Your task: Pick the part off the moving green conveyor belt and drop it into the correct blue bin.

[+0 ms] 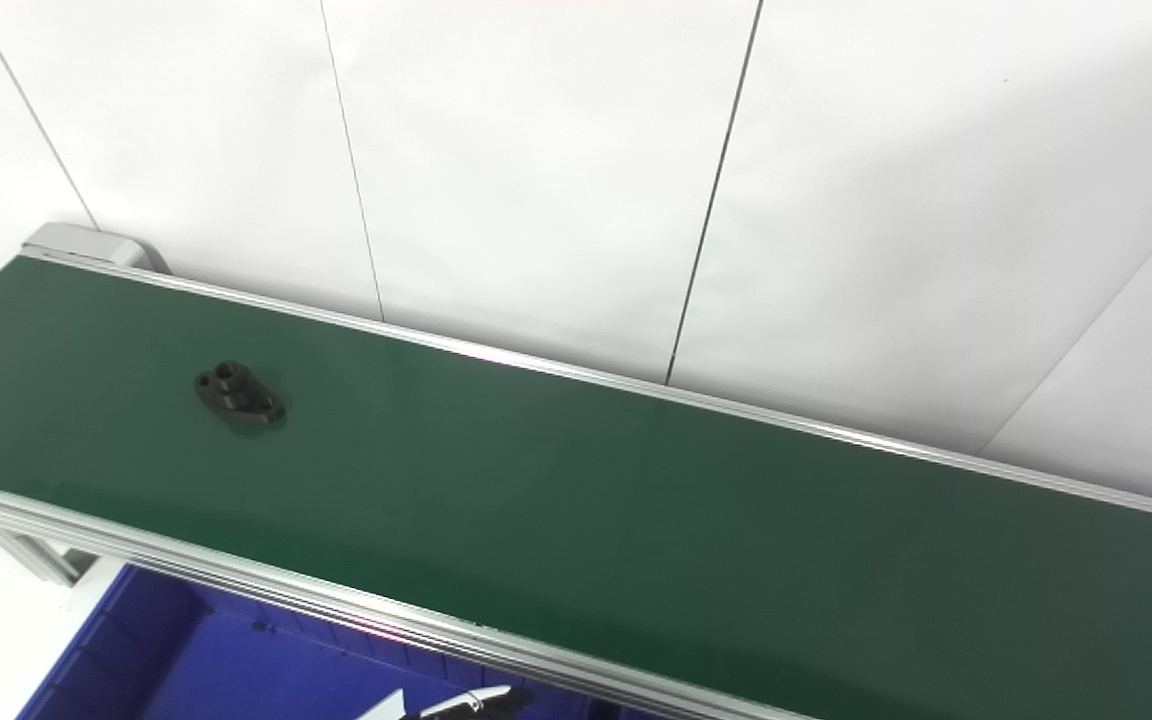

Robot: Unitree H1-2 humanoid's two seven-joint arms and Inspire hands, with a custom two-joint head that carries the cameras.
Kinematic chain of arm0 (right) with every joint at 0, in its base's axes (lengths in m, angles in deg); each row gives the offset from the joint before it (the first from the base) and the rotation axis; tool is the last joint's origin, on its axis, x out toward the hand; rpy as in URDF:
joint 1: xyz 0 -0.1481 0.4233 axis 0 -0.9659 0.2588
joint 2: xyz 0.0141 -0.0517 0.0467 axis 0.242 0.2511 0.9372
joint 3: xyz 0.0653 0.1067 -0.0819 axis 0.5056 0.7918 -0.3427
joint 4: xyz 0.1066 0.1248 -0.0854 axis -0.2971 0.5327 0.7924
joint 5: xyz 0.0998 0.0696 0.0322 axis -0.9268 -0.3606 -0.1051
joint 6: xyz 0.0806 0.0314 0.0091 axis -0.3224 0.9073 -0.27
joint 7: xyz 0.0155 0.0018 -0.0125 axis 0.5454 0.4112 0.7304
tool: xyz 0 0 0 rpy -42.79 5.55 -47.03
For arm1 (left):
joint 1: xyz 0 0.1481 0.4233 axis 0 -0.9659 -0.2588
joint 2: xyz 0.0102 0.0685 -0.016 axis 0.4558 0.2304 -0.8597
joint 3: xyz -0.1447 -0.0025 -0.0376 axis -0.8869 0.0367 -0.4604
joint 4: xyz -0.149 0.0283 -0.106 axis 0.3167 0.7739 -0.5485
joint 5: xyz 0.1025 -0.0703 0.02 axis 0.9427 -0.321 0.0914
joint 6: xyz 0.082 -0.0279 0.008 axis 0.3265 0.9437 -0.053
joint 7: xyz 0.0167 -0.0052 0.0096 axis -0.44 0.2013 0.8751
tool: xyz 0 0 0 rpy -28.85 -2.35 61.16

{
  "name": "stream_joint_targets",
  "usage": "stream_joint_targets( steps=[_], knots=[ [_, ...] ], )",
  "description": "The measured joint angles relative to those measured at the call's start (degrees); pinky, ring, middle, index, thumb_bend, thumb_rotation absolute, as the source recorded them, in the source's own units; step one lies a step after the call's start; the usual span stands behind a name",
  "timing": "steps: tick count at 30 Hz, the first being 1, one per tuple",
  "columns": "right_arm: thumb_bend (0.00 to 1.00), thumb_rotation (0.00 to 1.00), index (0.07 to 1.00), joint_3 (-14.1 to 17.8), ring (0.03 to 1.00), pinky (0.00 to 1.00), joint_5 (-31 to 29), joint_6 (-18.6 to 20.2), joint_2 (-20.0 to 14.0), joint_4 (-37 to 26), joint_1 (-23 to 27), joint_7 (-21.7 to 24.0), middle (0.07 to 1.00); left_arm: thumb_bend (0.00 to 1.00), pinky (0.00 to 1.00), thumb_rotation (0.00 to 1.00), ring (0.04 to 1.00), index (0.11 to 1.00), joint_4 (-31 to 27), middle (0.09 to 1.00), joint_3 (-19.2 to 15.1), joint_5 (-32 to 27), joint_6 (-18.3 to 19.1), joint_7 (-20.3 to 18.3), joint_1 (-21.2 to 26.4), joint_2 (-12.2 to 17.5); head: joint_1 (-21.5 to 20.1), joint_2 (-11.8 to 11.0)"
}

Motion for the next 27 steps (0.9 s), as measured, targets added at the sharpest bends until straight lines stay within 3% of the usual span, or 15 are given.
stream_joint_targets(
  steps=[15, 20, 22, 27],
  knots=[
    [0.88, 0.38, 1.000, -0.76, 0.980, 0.92, 0.10, -0.05, -0.26, 1.37, 0.67, -1.23, 1.000, 0.83, 0.76, 0.45, 0.875, 0.893, 0.35, 0.916, 0.61, 0.01, 0.00, 0.47, 0.49, 0.42, -1.41, -0.70],
    [0.89, 0.41, 1.000, -0.93, 0.983, 0.96, 0.73, -0.05, -0.18, 1.31, 0.64, -1.35, 1.000, 0.84, 0.78, 0.43, 0.882, 0.894, 0.32, 0.921, 0.62, -0.36, 0.00, 0.47, 0.49, 0.67, -6.84, 0.96],
    [0.89, 0.41, 0.995, -0.90, 0.963, 0.93, 1.13, -0.05, 0.15, 0.94, 0.41, -1.35, 0.988, 0.85, 0.78, 0.46, 0.886, 0.901, 0.28, 0.927, 0.44, -0.43, 0.00, 0.47, 0.47, 1.01, -10.87, 1.75],
    [0.88, 0.40, 0.967, -0.92, 0.942, 0.90, 2.82, -0.05, 1.38, 0.56, 0.15, -1.75, 0.957, 0.86, 0.78, 0.46, 0.894, 0.906, -0.08, 0.933, -0.08, -0.48, 0.00, 0.46, 0.26, 2.21, -12.83, 2.28]
  ],
)
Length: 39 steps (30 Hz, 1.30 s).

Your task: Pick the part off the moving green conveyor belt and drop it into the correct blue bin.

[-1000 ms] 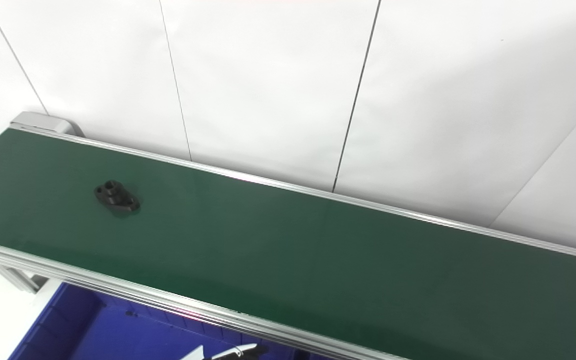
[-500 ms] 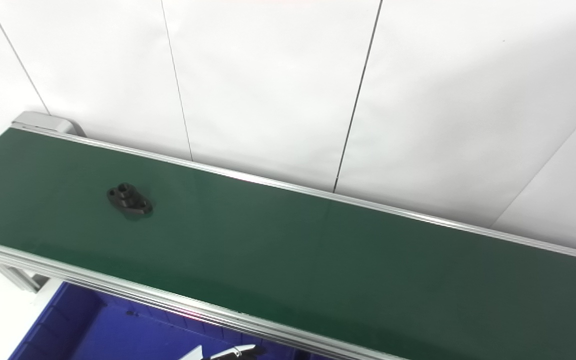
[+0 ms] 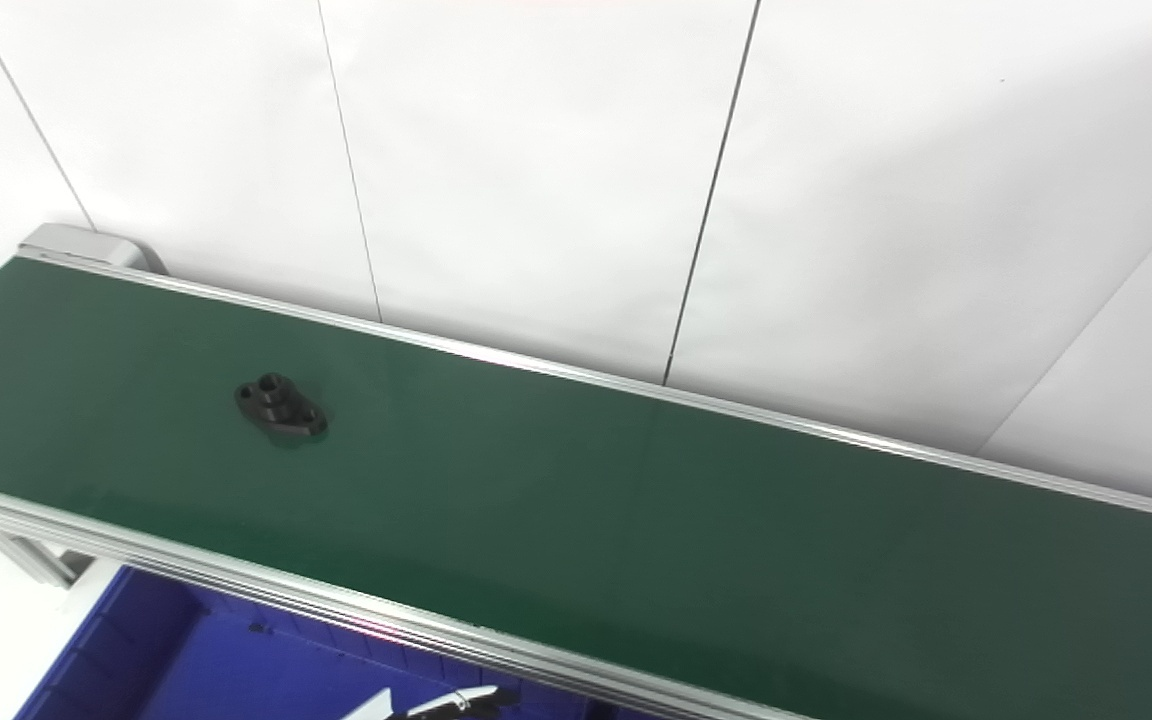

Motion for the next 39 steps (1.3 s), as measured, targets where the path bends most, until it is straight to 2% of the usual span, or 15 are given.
stream_joint_targets(
  steps=[6, 12, 14, 15, 22, 23, 25, 33, 39],
  knots=[
    [0.87, 0.39, 0.957, 0.02, 0.931, 0.86, 0.65, 0.00, 0.06, 0.00, 0.04, -0.08, 0.948, 0.86, 0.79, 0.49, 0.902, 0.920, -0.89, 0.941, -0.48, -0.84, 0.00, -0.04, -0.19, 0.04, -0.27, 0.61],
    [0.89, 0.35, 0.915, -0.50, 0.867, 0.74, 0.09, -0.01, 0.05, -1.12, -0.12, -1.76, 0.903, 0.86, 0.80, 0.46, 0.912, 0.923, -1.00, 0.945, -0.53, -0.99, 0.00, -0.23, -0.18, 0.02, -1.23, 1.76],
    [0.87, 0.34, 0.910, -1.07, 0.866, 0.76, -1.14, -0.05, 0.04, -2.41, -0.27, -3.51, 0.898, 0.86, 0.81, 0.45, 0.914, 0.925, -1.20, 0.947, -0.74, -1.28, 0.00, -0.97, -0.18, 0.00, -1.32, 2.63],
    [0.87, 0.34, 0.906, -1.47, 0.863, 0.77, -1.97, -0.05, -0.06, -3.20, -0.31, -4.29, 0.895, 0.86, 0.81, 0.45, 0.915, 0.926, -1.37, 0.948, -0.78, -1.55, 0.00, -1.26, -0.18, -0.03, -1.32, 3.77],
    [0.86, 0.35, 0.892, -2.42, 0.851, 0.82, -2.13, -0.29, -1.64, -10.94, 0.09, -10.17, 0.863, 0.86, 0.83, 0.50, 0.922, 0.937, -2.28, 0.956, -1.37, 0.31, 0.00, -1.24, -0.54, -0.29, -0.54, 5.97],
    [0.87, 0.40, 0.906, -2.37, 0.877, 0.86, -2.12, -0.38, -2.11, -11.76, 0.49, -10.79, 0.886, 0.87, 0.84, 0.51, 0.922, 0.939, -2.73, 0.957, -1.39, 0.73, 0.00, -1.01, -0.92, -0.29, -0.27, 6.33],
    [0.85, 0.43, 0.922, -1.82, 0.899, 0.90, -1.96, -0.38, -2.75, -13.50, 1.03, -10.91, 0.901, 0.86, 0.84, 0.50, 0.927, 0.941, -3.79, 0.964, -1.59, 1.62, -0.05, -0.63, -1.54, -0.29, -0.10, 6.76],
    [0.87, 0.41, 0.899, 2.91, 0.887, 0.89, -1.78, 0.74, -2.90, -21.73, 5.70, -7.09, 0.888, 0.87, 0.84, 0.48, 0.924, 0.935, -4.67, 0.958, -2.38, 1.58, -0.07, -0.49, -3.96, -0.56, -0.27, 7.91],
    [0.88, 0.39, 0.900, 5.84, 0.857, 0.82, -2.20, 7.66, -4.06, -25.01, 11.88, -1.56, 0.867, 0.89, 0.85, 0.53, 0.940, 0.946, -5.95, 0.974, -4.34, 1.62, -0.09, -1.39, -5.30, -1.95, -0.09, 8.18]
  ],
)
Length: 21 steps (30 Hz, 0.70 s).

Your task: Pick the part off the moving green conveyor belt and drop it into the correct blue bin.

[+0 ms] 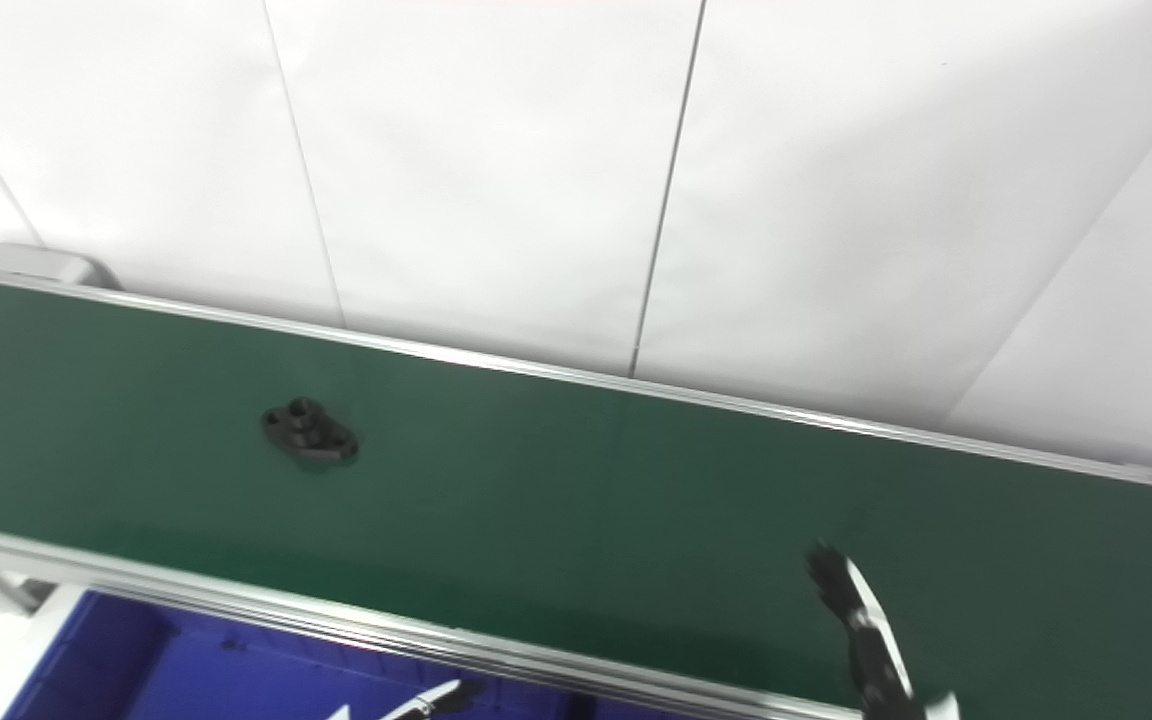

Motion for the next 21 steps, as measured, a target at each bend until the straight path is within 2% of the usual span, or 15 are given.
stream_joint_targets(
  steps=[4, 8, 12, 13, 15, 16, 17, 18, 21],
  knots=[
    [0.88, 0.38, 0.887, 1.70, 0.837, 0.79, 0.41, 4.37, -0.58, 0.14, 4.83, 2.65, 0.851, 0.90, 0.86, 0.53, 0.949, 0.950, -0.02, 0.980, -1.04, -0.19, 0.00, -2.08, -0.03, -0.42, 0.44, -0.26],
    [0.87, 0.35, 0.878, 2.02, 0.816, 0.75, 1.88, 8.13, -0.59, 0.72, 10.20, 5.04, 0.848, 0.91, 0.85, 0.55, 0.948, 0.953, 0.36, 0.981, -1.70, -0.16, 0.00, -3.44, 0.21, -1.75, 0.09, -0.53],
    [0.87, 0.32, 0.863, 1.67, 0.797, 0.73, 4.39, 14.82, -0.39, 1.19, 15.23, 7.97, 0.839, 0.93, 0.85, 0.55, 0.947, 0.957, 0.36, 0.981, -1.95, 0.80, 0.00, -5.73, 0.86, -1.99, -0.35, -0.61],
    [0.87, 0.30, 0.860, 1.44, 0.794, 0.74, 4.88, 16.52, -0.17, 1.27, 16.47, 8.56, 0.836, 0.93, 0.85, 0.54, 0.946, 0.957, 0.36, 0.981, -2.32, 0.76, 0.00, -6.49, 0.87, -2.01, -0.35, -0.62],
    [0.86, 0.29, 0.858, 0.78, 0.781, 0.73, 6.16, 18.77, 0.59, 1.57, 18.55, 9.33, 0.826, 0.94, 0.85, 0.54, 0.944, 0.956, 0.36, 0.977, -3.02, 0.53, 0.00, -7.55, 0.93, -2.05, -3.85, -0.79],
    [0.86, 0.29, 0.858, 0.33, 0.773, 0.72, 7.05, 20.07, 1.00, 1.65, 19.67, 9.92, 0.818, 0.94, 0.85, 0.53, 0.945, 0.954, 0.38, 0.977, -3.24, 0.35, 0.00, -7.68, 0.95, -2.05, -3.87, -0.79],
    [0.86, 0.29, 0.857, -0.42, 0.770, 0.72, 8.50, 21.59, 1.65, 1.70, 20.96, 10.35, 0.815, 0.94, 0.86, 0.53, 0.946, 0.955, 0.39, 0.978, -3.38, -0.19, 0.00, -8.01, 1.09, -2.06, -3.87, -0.79],
    [0.86, 0.29, 0.856, -1.06, 0.765, 0.71, 9.73, 22.94, 2.13, 1.73, 22.04, 10.60, 0.809, 0.94, 0.86, 0.53, 0.949, 0.957, 0.40, 0.980, -3.51, -0.32, 0.00, -8.22, 1.23, -2.07, -5.96, -0.88],
    [0.86, 0.31, 0.854, -3.61, 0.763, 0.69, 13.99, 25.70, 3.69, 2.39, 25.44, 11.40, 0.798, 0.93, 0.87, 0.54, 0.961, 0.971, 0.45, 0.992, -4.06, -1.10, 0.00, -9.40, 1.41, -2.03, -8.34, -0.97]
  ],
)
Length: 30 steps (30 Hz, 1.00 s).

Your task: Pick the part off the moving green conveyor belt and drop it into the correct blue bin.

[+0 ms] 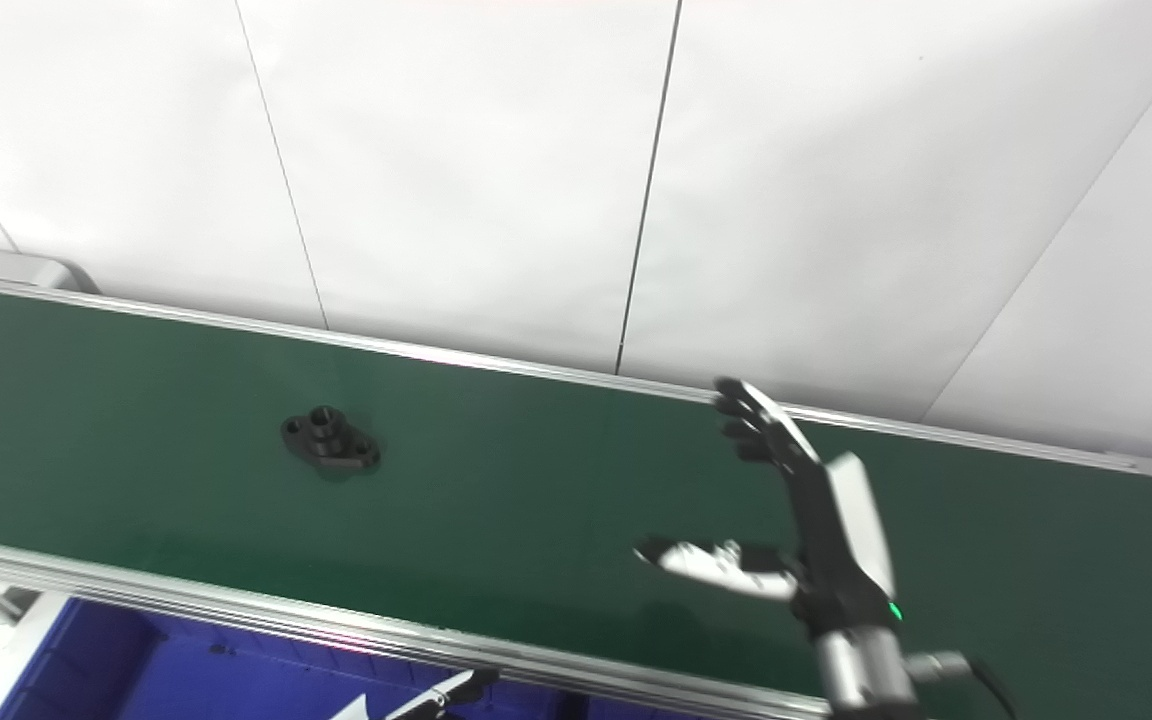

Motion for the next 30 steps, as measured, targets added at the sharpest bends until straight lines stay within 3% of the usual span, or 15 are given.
stream_joint_targets(
  steps=[2, 7, 15, 21, 30],
  knots=[
    [0.85, 0.30, 0.850, -1.15, 0.758, 0.68, 2.22, 0.90, 0.89, 1.72, 2.05, 0.21, 0.791, 0.92, 0.89, 0.53, 0.971, 0.979, 0.05, 0.998, -0.28, -0.32, 0.00, -0.43, 0.13, 0.12, -2.02, 0.00],
    [0.86, 0.29, 0.840, -2.93, 0.738, 0.66, 6.14, 2.66, 1.90, 5.32, 5.60, 1.24, 0.777, 0.93, 0.90, 0.53, 0.977, 0.982, 0.10, 1.000, -1.34, -0.52, 0.00, -1.88, 0.11, 0.23, -2.64, 0.26],
    [0.85, 0.28, 0.827, -5.03, 0.722, 0.66, 10.03, 3.98, 2.52, 11.12, 11.03, 1.52, 0.758, 0.92, 0.91, 0.53, 0.980, 0.981, 0.19, 1.000, -2.54, -1.99, 0.00, -4.32, 0.12, 0.15, -0.54, 0.96],
    [0.85, 0.29, 0.829, -5.90, 0.708, 0.64, 10.46, 6.56, 4.17, 14.60, 14.74, 2.54, 0.749, 0.91, 0.90, 0.53, 0.970, 0.974, 0.67, 0.997, -2.46, -1.99, 0.00, -4.19, 0.28, -0.02, 0.26, 1.41],
    [0.85, 0.30, 0.838, -9.97, 0.666, 0.58, 12.73, 7.02, 5.02, 22.16, 19.70, 3.70, 0.755, 0.91, 0.87, 0.55, 0.956, 0.972, 0.68, 0.992, -1.56, 0.21, 0.00, -2.42, 0.48, -0.22, 1.92, 1.58]
  ],
)
